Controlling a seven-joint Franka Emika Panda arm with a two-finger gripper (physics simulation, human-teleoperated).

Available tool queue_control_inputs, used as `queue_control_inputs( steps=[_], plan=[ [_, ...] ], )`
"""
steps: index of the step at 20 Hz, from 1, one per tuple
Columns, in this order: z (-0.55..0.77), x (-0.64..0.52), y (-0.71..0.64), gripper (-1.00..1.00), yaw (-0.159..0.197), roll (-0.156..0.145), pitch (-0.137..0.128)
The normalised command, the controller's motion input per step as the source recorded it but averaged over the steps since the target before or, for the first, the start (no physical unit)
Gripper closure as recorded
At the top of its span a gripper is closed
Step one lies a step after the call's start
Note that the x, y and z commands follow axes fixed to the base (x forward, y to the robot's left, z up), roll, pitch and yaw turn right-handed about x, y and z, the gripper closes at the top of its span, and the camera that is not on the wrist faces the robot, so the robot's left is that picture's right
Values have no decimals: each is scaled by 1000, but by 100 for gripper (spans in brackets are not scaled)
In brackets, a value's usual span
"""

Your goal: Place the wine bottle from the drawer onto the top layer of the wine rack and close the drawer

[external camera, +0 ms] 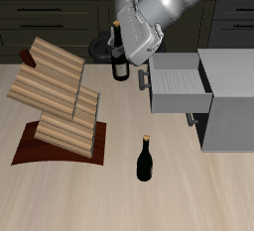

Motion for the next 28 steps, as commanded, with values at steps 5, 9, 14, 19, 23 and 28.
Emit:
queue_control_inputs(
  steps=[5, 9, 14, 19, 23, 28],
  plan=[
    [47, 108, -126, 100, -4, -31, 13],
    [19, 190, -130, 100, -17, -36, 30],
    [-114, 260, -152, 100, -6, -35, 59],
    [-7, 100, -135, 100, 6, -36, 15],
    [1, 111, -264, 100, -38, -37, 27],
    [36, 14, -176, 100, -12, -38, 7]
  ],
)
